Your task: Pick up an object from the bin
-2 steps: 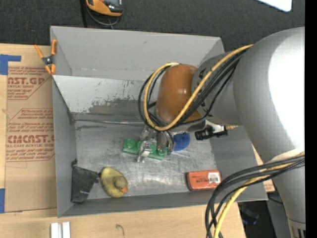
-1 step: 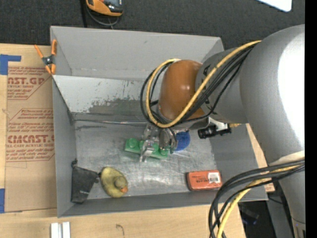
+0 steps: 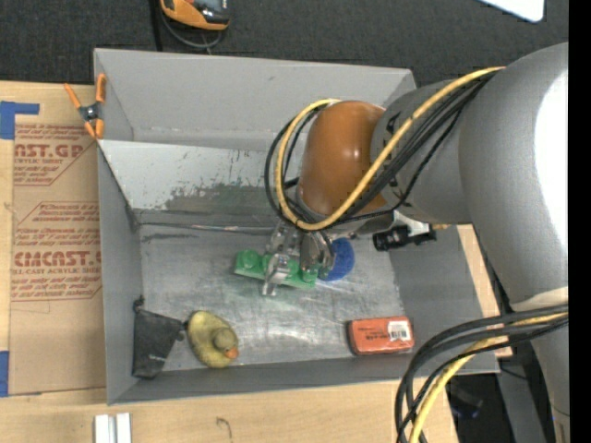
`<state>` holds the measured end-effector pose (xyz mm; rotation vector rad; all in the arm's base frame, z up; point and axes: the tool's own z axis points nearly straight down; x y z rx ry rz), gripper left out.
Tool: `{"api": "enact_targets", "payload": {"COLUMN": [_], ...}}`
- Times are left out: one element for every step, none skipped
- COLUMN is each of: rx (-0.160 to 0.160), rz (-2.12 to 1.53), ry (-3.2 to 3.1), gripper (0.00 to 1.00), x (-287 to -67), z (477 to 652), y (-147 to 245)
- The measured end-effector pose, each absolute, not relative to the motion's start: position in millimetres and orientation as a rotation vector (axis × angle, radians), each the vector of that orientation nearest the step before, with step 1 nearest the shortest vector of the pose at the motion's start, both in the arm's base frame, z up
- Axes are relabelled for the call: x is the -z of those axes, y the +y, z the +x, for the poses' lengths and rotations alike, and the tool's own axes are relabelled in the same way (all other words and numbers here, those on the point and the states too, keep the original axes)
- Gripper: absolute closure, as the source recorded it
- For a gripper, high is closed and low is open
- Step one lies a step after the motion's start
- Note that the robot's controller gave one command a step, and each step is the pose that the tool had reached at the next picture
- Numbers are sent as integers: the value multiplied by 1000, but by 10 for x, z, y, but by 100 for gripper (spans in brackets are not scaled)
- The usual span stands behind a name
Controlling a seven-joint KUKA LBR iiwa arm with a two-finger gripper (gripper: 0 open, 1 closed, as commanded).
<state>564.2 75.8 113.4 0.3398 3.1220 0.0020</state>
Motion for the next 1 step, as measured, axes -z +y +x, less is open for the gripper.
{"api": "enact_targets", "payload": {"rx": [-2], "rz": [339], "ry": [3121], "gripper": [100], "x": [-1242], "z": [5644], "y": [759]}}
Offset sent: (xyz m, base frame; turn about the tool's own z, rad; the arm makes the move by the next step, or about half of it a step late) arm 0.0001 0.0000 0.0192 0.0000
